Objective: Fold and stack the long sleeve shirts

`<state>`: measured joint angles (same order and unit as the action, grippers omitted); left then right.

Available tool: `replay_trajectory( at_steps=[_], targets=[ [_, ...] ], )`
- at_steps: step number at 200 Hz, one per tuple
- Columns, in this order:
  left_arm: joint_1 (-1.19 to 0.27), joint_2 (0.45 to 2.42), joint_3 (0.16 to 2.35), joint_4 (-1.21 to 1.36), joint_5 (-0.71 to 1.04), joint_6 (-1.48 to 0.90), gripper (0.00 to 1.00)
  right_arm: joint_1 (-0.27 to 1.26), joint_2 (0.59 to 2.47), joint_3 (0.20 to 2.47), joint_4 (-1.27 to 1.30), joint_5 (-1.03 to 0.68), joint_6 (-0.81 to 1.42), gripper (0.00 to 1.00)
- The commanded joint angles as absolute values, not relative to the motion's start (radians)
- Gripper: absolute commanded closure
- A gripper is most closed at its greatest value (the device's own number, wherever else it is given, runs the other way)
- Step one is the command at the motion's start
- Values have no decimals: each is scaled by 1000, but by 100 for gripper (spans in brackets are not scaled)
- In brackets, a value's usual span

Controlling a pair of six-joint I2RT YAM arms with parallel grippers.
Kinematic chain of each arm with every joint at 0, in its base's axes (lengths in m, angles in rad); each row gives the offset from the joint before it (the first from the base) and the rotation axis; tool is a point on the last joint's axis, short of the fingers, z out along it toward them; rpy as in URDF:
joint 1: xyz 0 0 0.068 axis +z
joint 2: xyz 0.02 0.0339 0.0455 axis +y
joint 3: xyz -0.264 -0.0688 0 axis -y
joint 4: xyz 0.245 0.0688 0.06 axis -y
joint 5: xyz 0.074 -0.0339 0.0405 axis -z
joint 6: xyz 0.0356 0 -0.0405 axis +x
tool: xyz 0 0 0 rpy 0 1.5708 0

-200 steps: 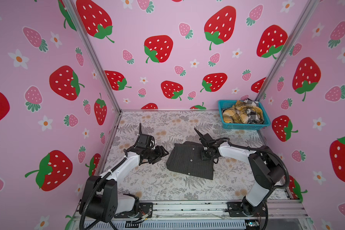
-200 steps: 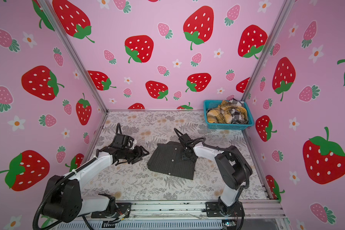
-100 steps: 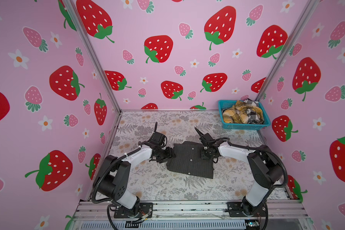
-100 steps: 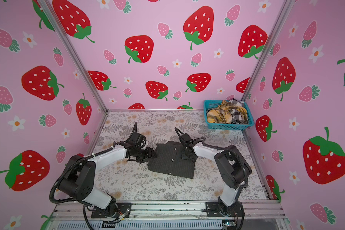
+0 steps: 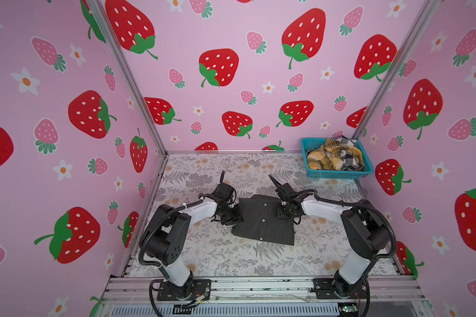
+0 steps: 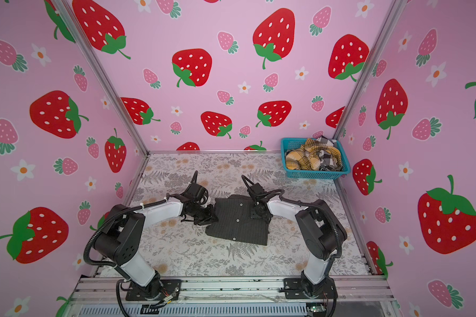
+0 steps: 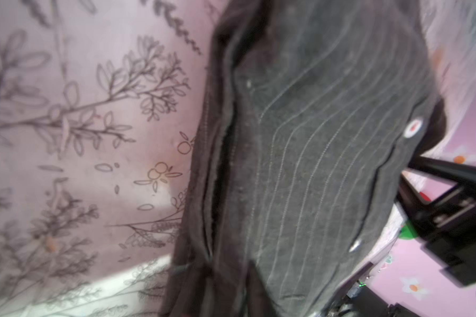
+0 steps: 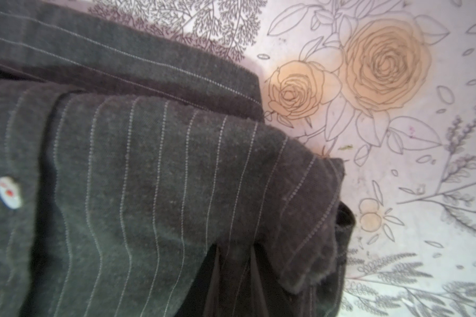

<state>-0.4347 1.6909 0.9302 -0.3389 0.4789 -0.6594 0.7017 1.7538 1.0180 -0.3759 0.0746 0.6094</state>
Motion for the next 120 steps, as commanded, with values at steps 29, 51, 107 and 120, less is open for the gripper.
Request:
replay_trajectory(
  at_steps=[29,51,107,120],
  targets=[
    [-417,1594,902,-125,667,-818,100,699,1795,993,-379,44,632,77],
    [-417,1649,868,-50,707,-862,100,699,1795,999,-380,38,636,68],
    [-366,1763,774,32,707,-956,100,699,1673,1035,-452,51,641,38],
    [-355,1752,771,13,698,-956,100,701,1648,1054,-474,56,638,36]
  ],
)
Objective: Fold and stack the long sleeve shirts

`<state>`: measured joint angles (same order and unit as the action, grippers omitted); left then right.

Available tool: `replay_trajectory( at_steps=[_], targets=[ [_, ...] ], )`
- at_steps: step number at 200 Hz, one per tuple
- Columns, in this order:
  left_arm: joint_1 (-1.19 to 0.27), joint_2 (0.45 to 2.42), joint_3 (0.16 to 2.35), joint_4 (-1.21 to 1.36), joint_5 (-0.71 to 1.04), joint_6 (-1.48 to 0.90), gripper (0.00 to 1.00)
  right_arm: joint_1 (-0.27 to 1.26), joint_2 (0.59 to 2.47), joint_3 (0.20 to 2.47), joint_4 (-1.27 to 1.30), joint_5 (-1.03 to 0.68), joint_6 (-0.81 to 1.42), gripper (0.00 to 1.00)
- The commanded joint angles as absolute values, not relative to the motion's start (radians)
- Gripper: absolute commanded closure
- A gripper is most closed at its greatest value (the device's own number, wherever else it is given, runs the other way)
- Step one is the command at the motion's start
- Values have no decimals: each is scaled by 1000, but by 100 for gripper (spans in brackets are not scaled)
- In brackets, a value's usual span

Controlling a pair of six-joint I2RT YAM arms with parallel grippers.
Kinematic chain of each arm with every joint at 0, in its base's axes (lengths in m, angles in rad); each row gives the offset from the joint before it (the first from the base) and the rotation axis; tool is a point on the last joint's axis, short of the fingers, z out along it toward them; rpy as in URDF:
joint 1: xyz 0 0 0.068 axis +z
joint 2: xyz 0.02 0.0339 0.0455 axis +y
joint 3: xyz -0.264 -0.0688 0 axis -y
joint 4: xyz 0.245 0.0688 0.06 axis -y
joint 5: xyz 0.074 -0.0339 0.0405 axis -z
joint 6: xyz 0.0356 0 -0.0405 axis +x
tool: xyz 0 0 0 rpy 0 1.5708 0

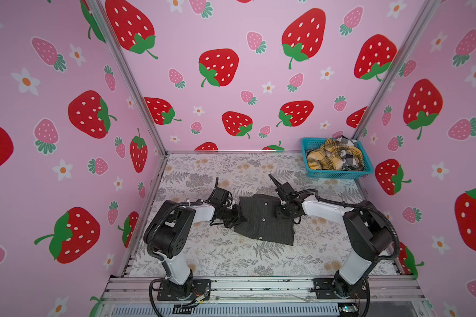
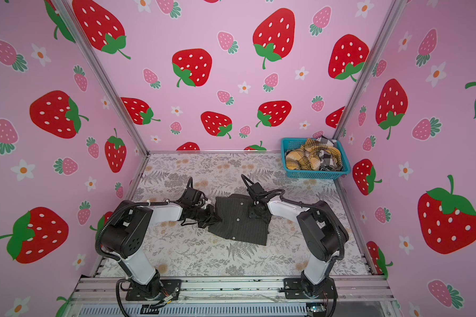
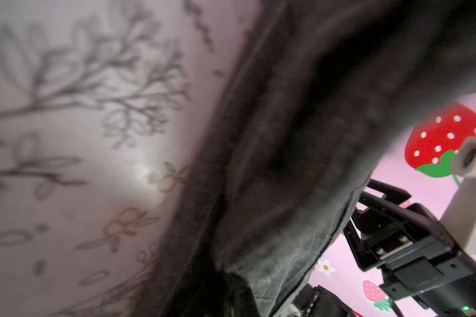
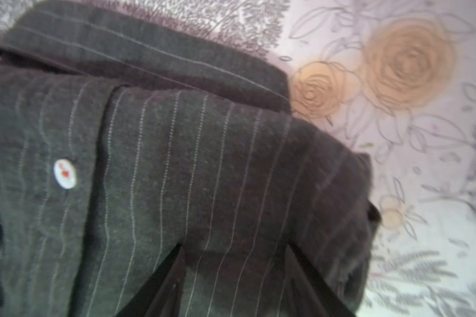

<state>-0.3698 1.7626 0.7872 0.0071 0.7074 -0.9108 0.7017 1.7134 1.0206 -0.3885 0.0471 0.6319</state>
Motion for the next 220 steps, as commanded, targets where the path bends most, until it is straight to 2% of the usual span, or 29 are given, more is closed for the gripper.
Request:
replay_trajectory(
  at_steps=[1,10,14,25,45,50,55,68,84,92,98,100,123,152,180,220],
  targets=[
    [-354,1752,771,11,698,-956,100,701,1645,1054,-476,55,638,36],
    [-346,1745,773,-13,693,-949,96,705,1631,1063,-482,50,637,35],
    [-342,1742,773,-27,687,-946,88,710,1629,1068,-486,51,634,34],
    [-338,1732,769,-59,672,-937,76,719,1624,1079,-508,59,634,34],
    [-336,1708,758,-84,675,-926,63,725,1616,1065,-525,68,645,32],
    [-336,1695,756,-86,679,-926,50,724,1610,1057,-521,64,648,31],
    [-335,1679,757,-93,681,-922,44,724,1605,1047,-517,57,652,30],
    [-334,1626,778,-149,671,-900,38,724,1599,1022,-502,39,667,26],
    [-324,1545,831,-263,630,-841,29,720,1615,997,-507,48,682,27],
    [-316,1505,857,-318,605,-813,18,715,1627,982,-506,58,687,30],
    [-306,1482,872,-352,590,-794,2,708,1638,970,-504,58,689,32],
    [-301,1473,875,-361,586,-788,0,706,1643,968,-503,57,689,33],
    [-246,1454,869,-429,563,-739,1,688,1688,932,-476,49,686,46],
    [-169,1502,765,-320,675,-773,1,678,1732,916,-463,46,681,68],
    [-203,1617,748,-197,746,-798,1,655,1774,901,-450,35,675,75],
    [-240,1776,727,58,814,-894,0,637,1779,891,-430,17,662,76]
  ],
)
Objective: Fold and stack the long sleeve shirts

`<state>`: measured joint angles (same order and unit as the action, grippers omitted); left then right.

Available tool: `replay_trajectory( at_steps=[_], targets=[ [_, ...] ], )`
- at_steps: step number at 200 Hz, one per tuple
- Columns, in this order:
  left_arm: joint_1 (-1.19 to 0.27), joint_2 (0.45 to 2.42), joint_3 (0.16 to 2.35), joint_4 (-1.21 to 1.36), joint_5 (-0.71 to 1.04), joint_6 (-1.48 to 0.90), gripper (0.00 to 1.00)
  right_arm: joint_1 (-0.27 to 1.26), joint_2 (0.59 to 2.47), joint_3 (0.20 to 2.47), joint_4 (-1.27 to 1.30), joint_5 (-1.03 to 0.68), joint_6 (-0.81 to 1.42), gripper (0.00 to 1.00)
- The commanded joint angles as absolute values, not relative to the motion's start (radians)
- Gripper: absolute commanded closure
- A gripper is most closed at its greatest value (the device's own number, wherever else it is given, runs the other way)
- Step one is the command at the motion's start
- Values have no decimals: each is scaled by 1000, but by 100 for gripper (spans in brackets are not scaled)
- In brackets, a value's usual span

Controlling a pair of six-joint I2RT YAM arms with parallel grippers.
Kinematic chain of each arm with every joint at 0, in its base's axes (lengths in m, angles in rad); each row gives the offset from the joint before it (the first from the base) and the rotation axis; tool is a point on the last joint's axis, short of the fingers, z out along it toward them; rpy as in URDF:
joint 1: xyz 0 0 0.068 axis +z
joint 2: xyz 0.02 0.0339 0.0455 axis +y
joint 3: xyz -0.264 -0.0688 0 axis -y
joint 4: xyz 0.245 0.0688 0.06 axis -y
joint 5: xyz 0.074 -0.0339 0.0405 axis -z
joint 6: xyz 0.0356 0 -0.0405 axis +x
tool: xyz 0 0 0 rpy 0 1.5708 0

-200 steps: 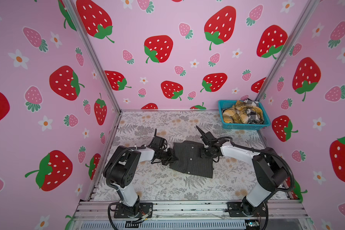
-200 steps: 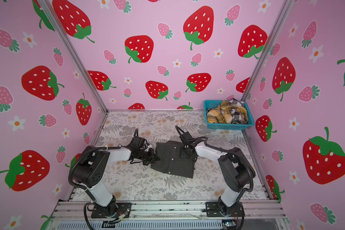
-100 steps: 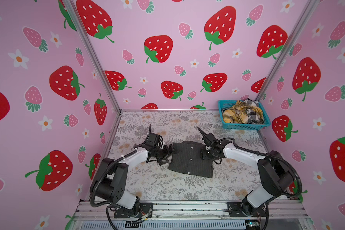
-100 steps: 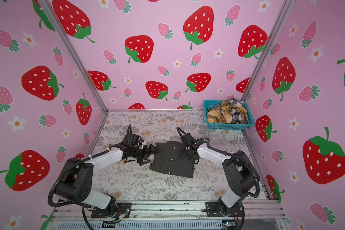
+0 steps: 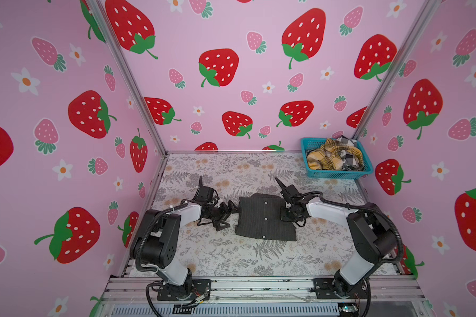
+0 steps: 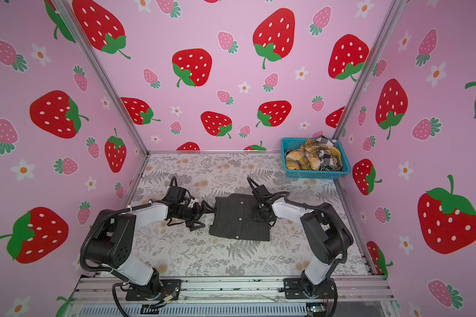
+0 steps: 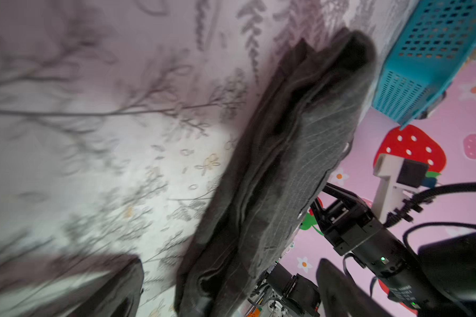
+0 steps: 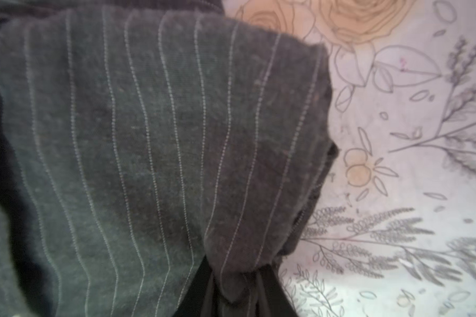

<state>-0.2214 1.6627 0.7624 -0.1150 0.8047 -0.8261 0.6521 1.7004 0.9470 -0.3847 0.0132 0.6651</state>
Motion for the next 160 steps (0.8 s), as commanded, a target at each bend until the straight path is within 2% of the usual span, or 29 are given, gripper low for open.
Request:
replay_trajectory(
  at_steps=[1,41,79,102,119,160],
  targets=[
    [-241,1779,728,62,815,-896,0,637,1780,891,-431,17,662,76],
    [-299,1912,731,230,831,-960,9,625,1806,893,-423,-6,657,78],
    [-309,2066,669,766,905,-1236,23,609,1832,888,-402,-30,655,79],
    [-324,2120,675,977,922,-1346,35,602,1844,891,-399,-39,652,80],
    [-340,2116,690,988,925,-1348,41,601,1841,896,-398,-43,650,81],
    [-401,2119,755,865,930,-1280,44,601,1849,910,-379,-68,653,81]
  ],
)
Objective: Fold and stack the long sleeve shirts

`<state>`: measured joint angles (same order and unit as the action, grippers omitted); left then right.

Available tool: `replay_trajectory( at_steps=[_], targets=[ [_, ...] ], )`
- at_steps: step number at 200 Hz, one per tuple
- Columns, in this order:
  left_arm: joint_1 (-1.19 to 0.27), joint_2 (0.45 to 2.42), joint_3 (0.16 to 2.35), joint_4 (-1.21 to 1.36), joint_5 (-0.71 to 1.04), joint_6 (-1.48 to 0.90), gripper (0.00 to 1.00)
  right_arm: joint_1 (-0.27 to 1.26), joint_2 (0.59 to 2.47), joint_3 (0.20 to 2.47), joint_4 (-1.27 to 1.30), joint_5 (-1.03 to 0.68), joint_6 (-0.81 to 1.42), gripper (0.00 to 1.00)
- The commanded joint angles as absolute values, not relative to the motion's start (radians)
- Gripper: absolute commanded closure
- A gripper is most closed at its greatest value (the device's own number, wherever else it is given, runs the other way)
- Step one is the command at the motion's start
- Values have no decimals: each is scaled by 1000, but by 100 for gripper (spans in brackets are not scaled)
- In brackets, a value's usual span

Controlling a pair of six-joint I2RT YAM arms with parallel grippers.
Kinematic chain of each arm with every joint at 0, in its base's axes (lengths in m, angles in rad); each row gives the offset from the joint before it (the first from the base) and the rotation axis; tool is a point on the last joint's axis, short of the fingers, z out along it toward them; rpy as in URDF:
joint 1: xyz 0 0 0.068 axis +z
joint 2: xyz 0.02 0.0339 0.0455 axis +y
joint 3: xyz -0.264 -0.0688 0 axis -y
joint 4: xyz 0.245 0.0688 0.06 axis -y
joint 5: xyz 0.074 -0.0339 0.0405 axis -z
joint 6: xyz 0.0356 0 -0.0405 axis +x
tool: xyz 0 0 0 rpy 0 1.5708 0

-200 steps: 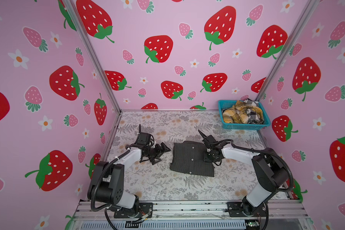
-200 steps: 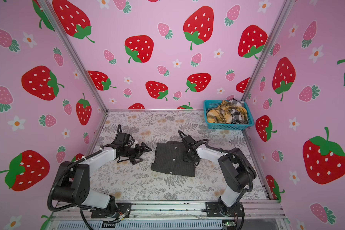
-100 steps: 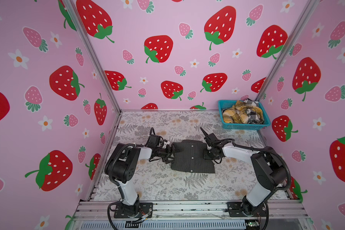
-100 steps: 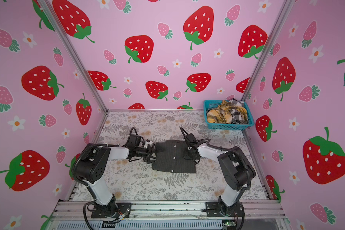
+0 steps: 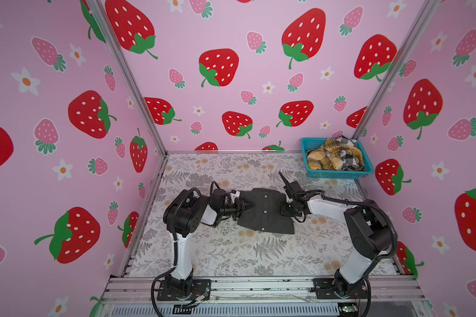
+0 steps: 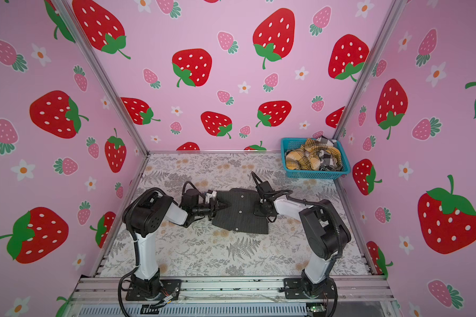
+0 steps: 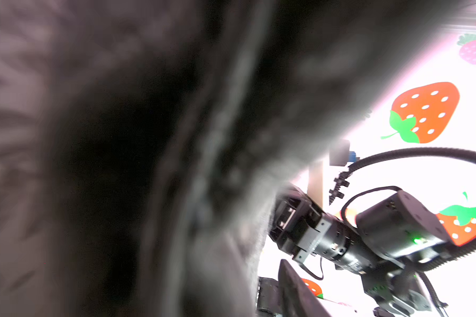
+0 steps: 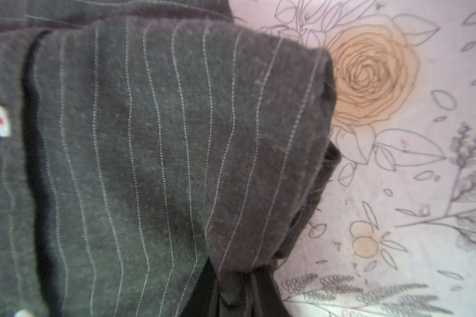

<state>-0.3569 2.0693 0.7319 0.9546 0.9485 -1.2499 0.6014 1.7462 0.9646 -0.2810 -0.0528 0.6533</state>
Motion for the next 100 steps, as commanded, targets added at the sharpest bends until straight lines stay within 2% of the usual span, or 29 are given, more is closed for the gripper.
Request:
replay_trajectory(
  at_steps=[1,31,47,71,89,100],
  targets=[
    [-401,2120,756,865,931,-1279,44,601,1850,910,-379,-69,653,81],
    [-415,2145,765,896,929,-1310,40,603,1862,910,-362,-90,660,82],
    [-415,2134,763,900,918,-1313,42,603,1862,910,-364,-90,659,83],
    [-418,2111,775,898,912,-1317,57,603,1855,905,-360,-89,659,83],
    [-426,2105,800,891,913,-1321,84,603,1851,905,-359,-88,659,83],
    [-426,2095,809,871,908,-1315,93,603,1844,907,-366,-88,659,83]
  ],
)
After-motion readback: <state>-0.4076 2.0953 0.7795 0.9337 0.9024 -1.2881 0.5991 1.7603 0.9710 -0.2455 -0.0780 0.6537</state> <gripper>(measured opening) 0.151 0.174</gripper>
